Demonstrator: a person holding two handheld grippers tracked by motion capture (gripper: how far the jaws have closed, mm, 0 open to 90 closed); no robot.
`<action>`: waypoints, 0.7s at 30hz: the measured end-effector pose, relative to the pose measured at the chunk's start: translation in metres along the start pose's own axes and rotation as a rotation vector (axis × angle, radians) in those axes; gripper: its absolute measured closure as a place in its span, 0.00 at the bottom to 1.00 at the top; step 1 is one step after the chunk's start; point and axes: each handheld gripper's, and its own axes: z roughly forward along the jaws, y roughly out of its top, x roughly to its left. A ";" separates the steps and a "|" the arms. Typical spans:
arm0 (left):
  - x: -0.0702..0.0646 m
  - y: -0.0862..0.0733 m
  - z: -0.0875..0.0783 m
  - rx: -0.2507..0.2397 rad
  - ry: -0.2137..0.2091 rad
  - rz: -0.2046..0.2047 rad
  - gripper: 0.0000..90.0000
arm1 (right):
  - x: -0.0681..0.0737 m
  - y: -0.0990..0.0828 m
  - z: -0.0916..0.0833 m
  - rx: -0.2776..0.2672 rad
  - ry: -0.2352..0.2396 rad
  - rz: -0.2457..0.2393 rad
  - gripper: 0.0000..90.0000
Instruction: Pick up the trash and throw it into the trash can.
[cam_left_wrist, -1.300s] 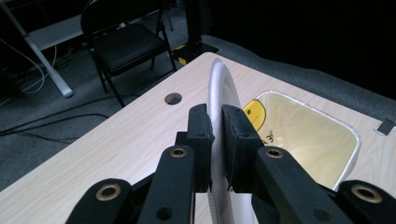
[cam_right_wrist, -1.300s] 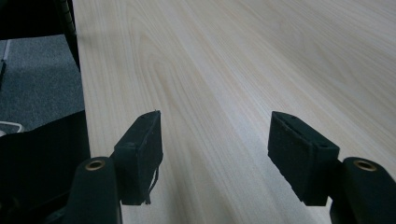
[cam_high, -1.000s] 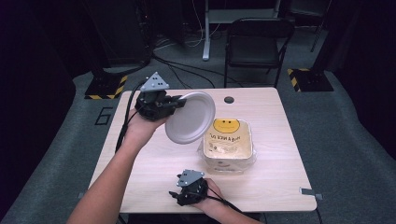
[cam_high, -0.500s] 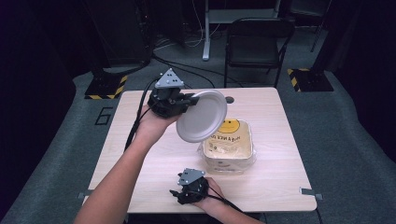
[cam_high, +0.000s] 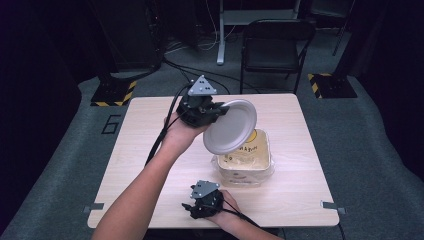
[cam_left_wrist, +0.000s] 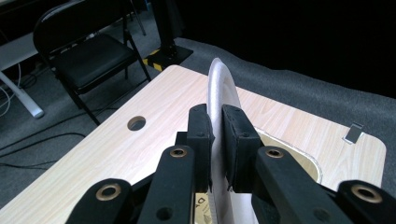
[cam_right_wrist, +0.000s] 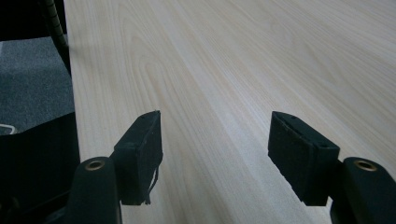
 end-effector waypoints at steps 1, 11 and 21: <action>-0.001 0.000 0.002 0.005 0.000 -0.001 0.91 | 0.000 0.000 0.000 0.001 0.001 -0.004 0.38; -0.003 -0.009 0.025 0.047 0.001 0.013 0.91 | 0.002 0.000 0.000 0.002 0.003 -0.011 0.38; -0.008 -0.019 0.049 0.080 -0.009 0.016 0.91 | 0.004 -0.001 0.002 0.008 0.013 -0.020 0.38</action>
